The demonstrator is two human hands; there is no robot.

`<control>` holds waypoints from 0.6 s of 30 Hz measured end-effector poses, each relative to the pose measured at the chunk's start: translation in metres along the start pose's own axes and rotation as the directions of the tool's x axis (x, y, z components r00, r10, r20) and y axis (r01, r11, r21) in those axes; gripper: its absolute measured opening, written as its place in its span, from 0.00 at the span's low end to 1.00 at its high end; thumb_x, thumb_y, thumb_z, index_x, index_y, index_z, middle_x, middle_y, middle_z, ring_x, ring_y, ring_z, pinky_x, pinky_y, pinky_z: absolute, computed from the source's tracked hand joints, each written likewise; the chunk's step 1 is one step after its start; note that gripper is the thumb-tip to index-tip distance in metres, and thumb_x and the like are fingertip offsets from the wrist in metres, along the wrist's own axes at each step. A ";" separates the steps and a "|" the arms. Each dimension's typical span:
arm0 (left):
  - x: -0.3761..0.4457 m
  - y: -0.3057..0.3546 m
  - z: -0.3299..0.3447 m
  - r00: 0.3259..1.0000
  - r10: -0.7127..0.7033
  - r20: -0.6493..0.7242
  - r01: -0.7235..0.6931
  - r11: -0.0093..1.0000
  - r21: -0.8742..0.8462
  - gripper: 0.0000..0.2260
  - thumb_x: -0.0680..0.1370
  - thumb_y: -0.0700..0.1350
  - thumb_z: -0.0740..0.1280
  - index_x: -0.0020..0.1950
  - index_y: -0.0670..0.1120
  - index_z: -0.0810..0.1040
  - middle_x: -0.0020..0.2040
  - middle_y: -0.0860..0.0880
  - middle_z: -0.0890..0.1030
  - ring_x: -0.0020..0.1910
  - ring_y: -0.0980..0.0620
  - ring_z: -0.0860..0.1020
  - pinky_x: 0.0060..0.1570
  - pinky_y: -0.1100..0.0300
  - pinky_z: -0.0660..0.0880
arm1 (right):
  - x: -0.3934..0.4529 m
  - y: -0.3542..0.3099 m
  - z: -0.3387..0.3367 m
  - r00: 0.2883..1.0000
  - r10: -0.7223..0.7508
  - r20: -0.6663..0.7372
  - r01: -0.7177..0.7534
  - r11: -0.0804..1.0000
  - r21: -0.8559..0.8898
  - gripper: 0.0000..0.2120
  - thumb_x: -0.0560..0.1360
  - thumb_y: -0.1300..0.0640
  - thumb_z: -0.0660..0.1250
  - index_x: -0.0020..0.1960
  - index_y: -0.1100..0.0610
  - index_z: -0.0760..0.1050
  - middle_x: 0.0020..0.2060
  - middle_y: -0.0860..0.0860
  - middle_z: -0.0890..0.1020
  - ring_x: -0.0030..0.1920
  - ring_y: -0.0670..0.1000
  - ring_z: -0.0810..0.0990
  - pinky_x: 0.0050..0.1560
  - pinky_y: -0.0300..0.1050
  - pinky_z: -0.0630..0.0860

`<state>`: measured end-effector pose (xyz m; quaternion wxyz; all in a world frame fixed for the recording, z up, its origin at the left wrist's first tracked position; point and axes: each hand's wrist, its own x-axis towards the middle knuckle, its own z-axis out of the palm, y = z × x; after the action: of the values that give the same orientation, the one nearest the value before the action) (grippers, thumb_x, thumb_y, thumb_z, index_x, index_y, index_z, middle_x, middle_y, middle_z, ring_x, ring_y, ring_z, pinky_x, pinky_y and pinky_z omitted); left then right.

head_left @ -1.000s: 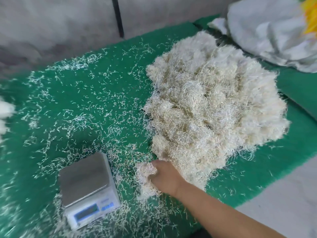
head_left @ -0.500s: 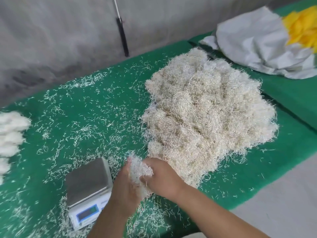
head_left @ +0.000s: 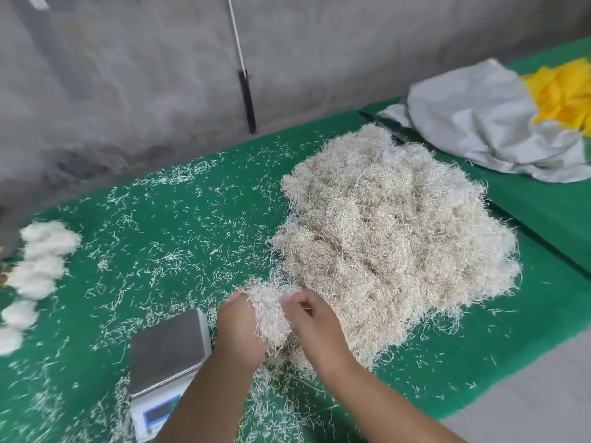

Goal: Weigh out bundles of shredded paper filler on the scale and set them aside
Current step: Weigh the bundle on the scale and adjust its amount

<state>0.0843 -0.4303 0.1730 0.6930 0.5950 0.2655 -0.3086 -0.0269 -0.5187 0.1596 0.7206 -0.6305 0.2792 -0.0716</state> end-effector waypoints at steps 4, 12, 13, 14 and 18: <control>-0.022 0.015 0.007 0.970 0.237 0.057 -0.242 0.964 0.113 0.24 0.85 0.55 0.64 0.76 0.42 0.71 0.60 0.35 0.82 0.57 0.39 0.84 0.54 0.40 0.82 | 0.000 -0.013 -0.004 0.894 0.391 0.219 -0.441 0.853 0.277 0.21 0.77 0.26 0.62 0.60 0.39 0.73 0.56 0.49 0.77 0.60 0.57 0.82 0.55 0.56 0.85; -0.054 0.020 0.015 0.899 0.404 0.172 -0.424 0.901 0.098 0.20 0.70 0.74 0.68 0.50 0.61 0.84 0.65 0.52 0.80 0.66 0.46 0.77 0.70 0.38 0.69 | 0.026 -0.055 0.000 0.922 0.182 0.343 -0.366 0.700 0.614 0.40 0.77 0.33 0.67 0.83 0.47 0.58 0.79 0.60 0.68 0.79 0.63 0.66 0.77 0.70 0.64; -0.058 0.022 0.017 0.887 0.418 0.195 -0.444 0.888 0.117 0.17 0.73 0.72 0.67 0.45 0.62 0.86 0.60 0.54 0.83 0.62 0.52 0.79 0.66 0.43 0.71 | 0.030 -0.060 0.000 0.942 0.167 0.290 -0.318 0.717 0.621 0.39 0.78 0.35 0.67 0.83 0.49 0.59 0.80 0.60 0.67 0.80 0.64 0.66 0.78 0.70 0.62; -0.062 0.026 0.018 0.863 0.451 0.227 -0.488 0.862 0.140 0.16 0.75 0.70 0.66 0.41 0.62 0.87 0.53 0.59 0.85 0.56 0.61 0.81 0.62 0.48 0.69 | 0.036 -0.066 0.000 0.958 0.172 0.231 -0.281 0.738 0.614 0.39 0.79 0.37 0.66 0.84 0.50 0.58 0.81 0.59 0.65 0.81 0.63 0.64 0.80 0.69 0.58; -0.065 0.032 0.007 0.825 0.483 0.294 -0.558 0.781 0.282 0.16 0.74 0.70 0.69 0.50 0.61 0.87 0.48 0.64 0.86 0.52 0.63 0.81 0.65 0.48 0.70 | 0.054 -0.093 -0.011 0.975 0.111 0.194 -0.214 0.715 0.665 0.21 0.86 0.43 0.59 0.62 0.59 0.78 0.47 0.54 0.84 0.46 0.53 0.84 0.57 0.53 0.81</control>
<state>0.0645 -0.4264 0.2435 0.6554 0.7251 -0.0435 -0.2068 0.0358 -0.5712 0.2305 0.9227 -0.2983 0.2366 -0.0611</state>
